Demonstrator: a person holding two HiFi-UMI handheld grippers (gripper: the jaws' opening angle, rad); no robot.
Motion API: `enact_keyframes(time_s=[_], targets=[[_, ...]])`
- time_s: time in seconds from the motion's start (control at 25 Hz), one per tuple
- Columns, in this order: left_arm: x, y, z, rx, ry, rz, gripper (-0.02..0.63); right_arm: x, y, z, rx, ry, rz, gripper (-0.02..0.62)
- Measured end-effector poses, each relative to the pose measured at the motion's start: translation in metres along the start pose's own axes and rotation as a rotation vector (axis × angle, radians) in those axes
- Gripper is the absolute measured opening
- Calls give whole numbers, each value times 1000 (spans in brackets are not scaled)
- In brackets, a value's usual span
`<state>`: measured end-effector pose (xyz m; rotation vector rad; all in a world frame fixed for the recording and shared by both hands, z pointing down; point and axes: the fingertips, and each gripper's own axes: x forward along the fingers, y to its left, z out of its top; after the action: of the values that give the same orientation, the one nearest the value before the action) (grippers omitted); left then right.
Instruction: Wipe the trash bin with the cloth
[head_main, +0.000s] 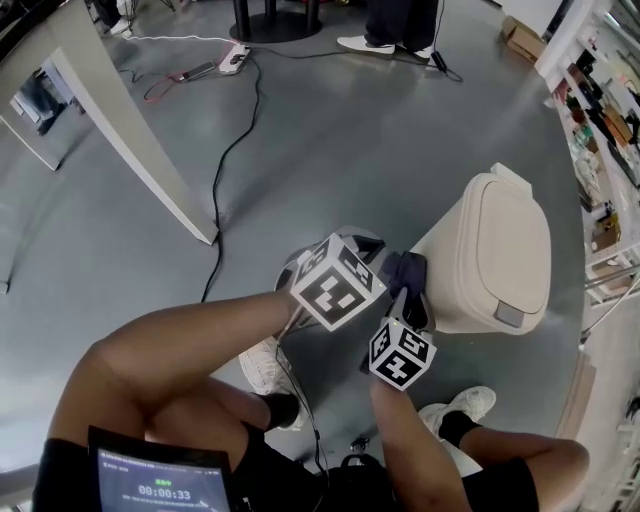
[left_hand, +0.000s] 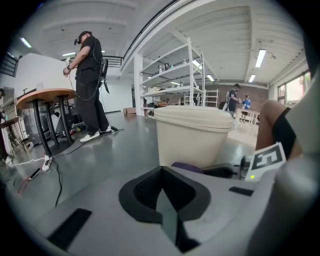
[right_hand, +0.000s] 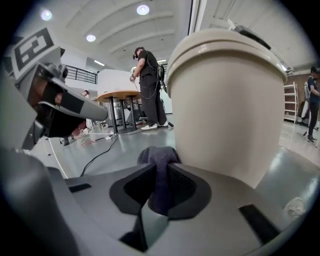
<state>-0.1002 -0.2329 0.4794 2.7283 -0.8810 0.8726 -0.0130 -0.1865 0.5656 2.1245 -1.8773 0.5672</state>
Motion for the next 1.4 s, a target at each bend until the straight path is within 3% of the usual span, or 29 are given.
enact_keyframes(time_s=[0.32,0.48,0.68,0.8,0.96,1.16,1.4], targets=[[0,-7,-6,-11,-1,-25,2,20,-15,-56,3,107,-65,69],[-2,-4,-10,-14,8,-29,2,25,-16,-83,70,186,-89,69],[-3,8,-28,-21,44,-32,2,32,-2,-91,62,201,-77,69],[-3,11,-27,-24,39,-19,2,27,6,-76,102,178,-40,69],[-5,24,-22,-42,10,25,2,17,22,-31,125,66,-1,69],[-11,45,-12,-177,-18,50,2,-3,39,31,160,-110,5,69],[-12,44,-7,-155,-32,56,2,-5,47,91,132,-246,12,69]])
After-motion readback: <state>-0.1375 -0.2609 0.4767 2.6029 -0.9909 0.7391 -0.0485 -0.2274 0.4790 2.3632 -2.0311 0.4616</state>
